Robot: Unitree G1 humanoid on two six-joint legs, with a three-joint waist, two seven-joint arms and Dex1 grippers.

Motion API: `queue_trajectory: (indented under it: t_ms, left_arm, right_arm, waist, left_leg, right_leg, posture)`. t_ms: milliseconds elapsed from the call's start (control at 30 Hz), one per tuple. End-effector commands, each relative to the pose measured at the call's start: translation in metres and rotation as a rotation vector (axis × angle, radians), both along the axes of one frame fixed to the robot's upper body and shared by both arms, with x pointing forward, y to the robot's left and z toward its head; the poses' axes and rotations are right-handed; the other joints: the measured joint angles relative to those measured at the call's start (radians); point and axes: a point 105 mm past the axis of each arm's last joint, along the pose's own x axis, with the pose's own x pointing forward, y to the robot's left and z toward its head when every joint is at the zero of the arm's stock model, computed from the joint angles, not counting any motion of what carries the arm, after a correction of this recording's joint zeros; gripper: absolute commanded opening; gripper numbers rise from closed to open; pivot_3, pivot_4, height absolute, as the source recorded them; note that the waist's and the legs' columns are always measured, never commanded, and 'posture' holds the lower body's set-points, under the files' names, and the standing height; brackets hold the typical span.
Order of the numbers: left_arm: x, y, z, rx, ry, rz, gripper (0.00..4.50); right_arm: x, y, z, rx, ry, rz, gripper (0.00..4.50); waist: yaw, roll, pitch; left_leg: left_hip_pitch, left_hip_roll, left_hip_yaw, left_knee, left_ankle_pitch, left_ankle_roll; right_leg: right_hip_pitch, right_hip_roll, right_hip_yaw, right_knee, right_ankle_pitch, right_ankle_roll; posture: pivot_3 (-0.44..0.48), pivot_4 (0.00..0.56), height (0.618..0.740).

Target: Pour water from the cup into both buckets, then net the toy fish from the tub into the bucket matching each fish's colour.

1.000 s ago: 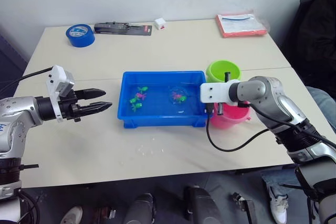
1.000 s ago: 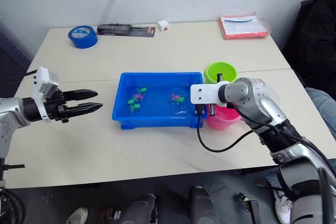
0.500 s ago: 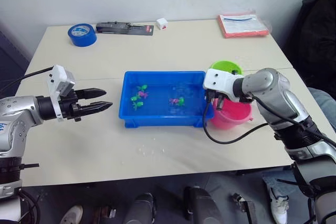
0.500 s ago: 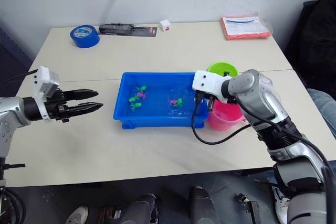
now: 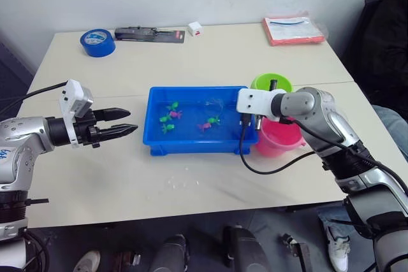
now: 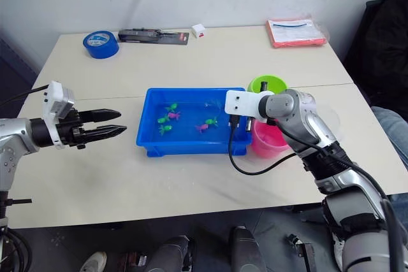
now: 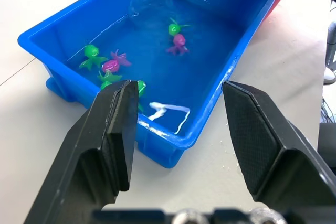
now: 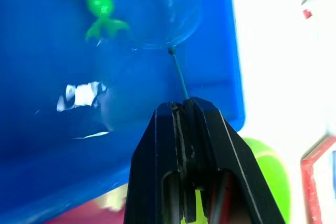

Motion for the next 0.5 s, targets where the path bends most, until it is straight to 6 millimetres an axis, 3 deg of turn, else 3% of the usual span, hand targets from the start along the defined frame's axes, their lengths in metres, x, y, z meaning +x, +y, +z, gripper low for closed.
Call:
queue_trajectory:
  t_ms: [33, 333, 500]
  left_arm:
    - [-0.002, -0.001, 0.011, 0.006, -0.050, -0.008, 2.79]
    - [-0.002, -0.001, 0.010, 0.007, -0.046, -0.009, 2.79]
    - [-0.001, -0.001, 0.009, 0.005, -0.046, -0.013, 2.79]
  right_arm:
    - [-0.003, -0.001, 0.029, 0.044, -0.092, 0.021, 0.80]
    - [-0.024, -0.012, 0.055, 0.087, -0.072, 0.056, 0.80]
    - [-0.039, -0.013, 0.044, 0.052, -0.012, 0.097, 0.80]
  waist:
    - [0.000, 0.000, 0.000]
    - [0.003, 0.000, 0.000]
    - [0.003, 0.000, 0.000]
  left_leg:
    - [0.000, 0.000, 0.000, 0.000, 0.000, 0.000]
    - [0.000, 0.000, 0.000, 0.000, 0.000, 0.000]
    - [0.000, 0.000, 0.000, 0.000, 0.000, 0.000]
  right_leg:
    - [0.000, 0.000, 0.000, 0.000, 0.000, 0.000]
    - [0.000, 0.000, 0.000, 0.000, 0.000, 0.000]
    - [0.001, 0.000, 0.000, 0.000, 0.000, 0.000]
  posture:
    - [0.000, 0.150, 0.737]
    - [0.000, 0.150, 0.737]
    - [0.000, 0.150, 0.737]
